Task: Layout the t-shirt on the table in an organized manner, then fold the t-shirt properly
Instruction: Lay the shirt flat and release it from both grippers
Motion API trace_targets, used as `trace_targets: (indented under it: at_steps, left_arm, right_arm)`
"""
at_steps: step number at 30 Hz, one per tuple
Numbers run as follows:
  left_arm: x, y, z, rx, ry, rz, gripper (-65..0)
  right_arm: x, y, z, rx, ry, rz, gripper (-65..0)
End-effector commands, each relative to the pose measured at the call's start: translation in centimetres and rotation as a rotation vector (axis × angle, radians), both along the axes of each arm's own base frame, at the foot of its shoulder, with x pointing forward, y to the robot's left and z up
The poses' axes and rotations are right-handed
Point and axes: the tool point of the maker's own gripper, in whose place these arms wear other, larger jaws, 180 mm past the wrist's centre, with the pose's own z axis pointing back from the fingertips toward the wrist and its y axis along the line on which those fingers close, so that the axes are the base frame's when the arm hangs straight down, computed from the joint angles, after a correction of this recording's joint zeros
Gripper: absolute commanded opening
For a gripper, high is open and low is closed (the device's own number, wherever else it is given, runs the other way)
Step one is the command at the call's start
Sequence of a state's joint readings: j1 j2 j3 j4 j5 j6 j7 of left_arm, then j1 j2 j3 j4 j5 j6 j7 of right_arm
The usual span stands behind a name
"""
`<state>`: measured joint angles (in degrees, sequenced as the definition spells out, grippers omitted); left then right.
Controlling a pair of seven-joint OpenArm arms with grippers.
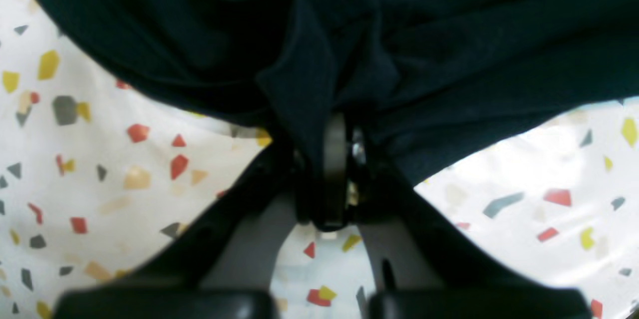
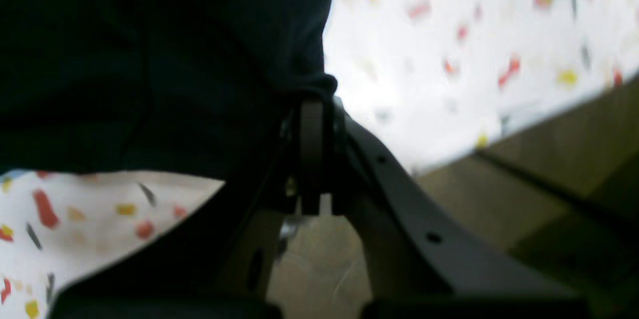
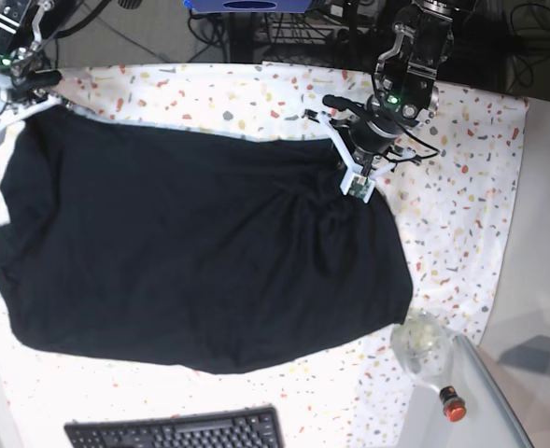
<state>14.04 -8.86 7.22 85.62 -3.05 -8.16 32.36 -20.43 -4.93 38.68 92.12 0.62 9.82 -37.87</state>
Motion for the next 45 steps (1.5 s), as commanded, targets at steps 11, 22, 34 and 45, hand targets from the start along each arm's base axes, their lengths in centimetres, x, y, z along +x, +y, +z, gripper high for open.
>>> trace_targets:
  at_steps: [11,22,34,45]
  left_arm:
    - [0.2,6.2,3.0,0.035,-0.088,0.172,-12.7]
    - [-1.3,7.2,8.9,-0.008,-0.212,0.233,-7.9]
    - [-4.2,9.4,7.9,-0.12,-0.148,0.372,-8.7]
    - [-6.0,11.9,5.5,-0.09,-0.081,0.448,-65.0]
  right_arm:
    - [0.3,-2.8,4.7,-0.004,-0.185,-0.132,-50.7]
    - [0.3,-4.6,7.9,-0.1,-0.257,-0.139,-49.7]
    - [8.6,-6.1,5.8,-0.043,-0.278,-0.025,-38.6]
    - [13.5,-4.3,0.3,0.109,-0.152,0.156,-29.7]
